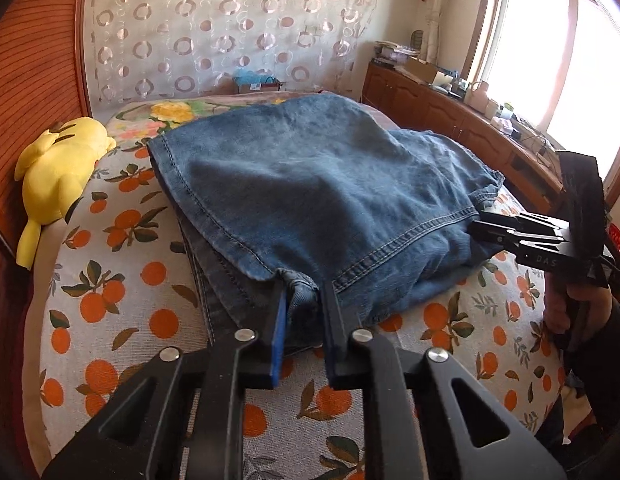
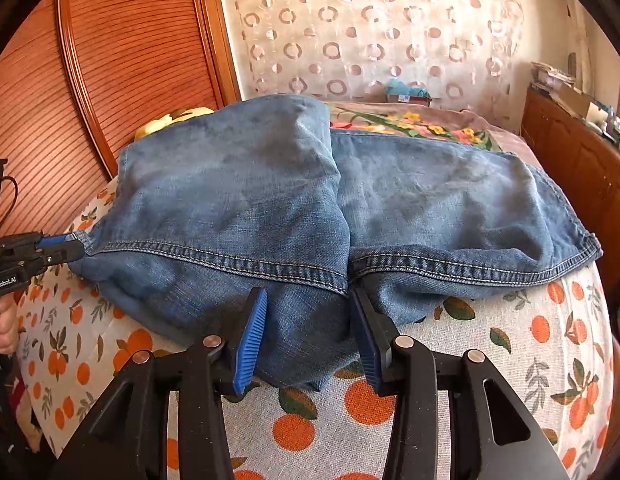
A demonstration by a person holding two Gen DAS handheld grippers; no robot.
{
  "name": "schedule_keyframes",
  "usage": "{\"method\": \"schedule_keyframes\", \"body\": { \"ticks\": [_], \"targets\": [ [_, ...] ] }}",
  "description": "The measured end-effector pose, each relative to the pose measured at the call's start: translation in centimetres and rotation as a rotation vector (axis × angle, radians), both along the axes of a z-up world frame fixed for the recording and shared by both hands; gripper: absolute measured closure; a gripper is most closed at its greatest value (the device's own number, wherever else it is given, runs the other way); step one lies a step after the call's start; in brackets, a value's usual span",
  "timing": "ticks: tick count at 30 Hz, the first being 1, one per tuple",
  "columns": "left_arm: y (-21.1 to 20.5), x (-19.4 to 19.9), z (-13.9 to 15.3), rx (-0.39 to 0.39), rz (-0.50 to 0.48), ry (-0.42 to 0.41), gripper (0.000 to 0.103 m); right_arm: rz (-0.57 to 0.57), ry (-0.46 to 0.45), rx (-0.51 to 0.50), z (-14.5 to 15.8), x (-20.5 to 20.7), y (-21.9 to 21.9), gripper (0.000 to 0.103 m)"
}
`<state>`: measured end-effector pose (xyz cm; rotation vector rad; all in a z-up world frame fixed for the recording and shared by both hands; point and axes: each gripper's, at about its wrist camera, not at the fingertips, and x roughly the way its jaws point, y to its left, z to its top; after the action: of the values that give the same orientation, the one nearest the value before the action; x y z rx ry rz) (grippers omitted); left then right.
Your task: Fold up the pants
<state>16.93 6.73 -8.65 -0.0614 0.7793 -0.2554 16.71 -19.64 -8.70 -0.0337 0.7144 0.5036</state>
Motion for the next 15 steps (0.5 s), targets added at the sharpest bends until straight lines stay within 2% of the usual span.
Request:
{"method": "schedule_keyframes", "body": {
  "ticks": [3, 5, 8, 13, 15],
  "targets": [
    [0.9, -1.1, 0.9, -0.027, 0.032, -0.026, 0.092, -0.005, -0.006, 0.030, 0.0, 0.0, -0.5, 0.059],
    [1.4, -1.9, 1.3, -0.012, 0.044, -0.039, 0.092, -0.007, -0.016, 0.033, 0.0, -0.1, -0.6, 0.059],
    [2.1, -2.3, 0.7, -0.010, 0.054, -0.002, 0.092, 0.006, -0.028, 0.028, -0.1, -0.2, -0.5, 0.059],
    [2.6, -2.4, 0.2, 0.012, 0.093, 0.018, 0.084, 0.003, -0.030, 0.033, -0.4, -0.2, -0.7, 0.059],
    [3.0, -2.3, 0.6, 0.014, 0.115, 0.004, 0.076, 0.003, -0.028, 0.035, -0.4, -0.2, -0.8, 0.059]
  ]
}}
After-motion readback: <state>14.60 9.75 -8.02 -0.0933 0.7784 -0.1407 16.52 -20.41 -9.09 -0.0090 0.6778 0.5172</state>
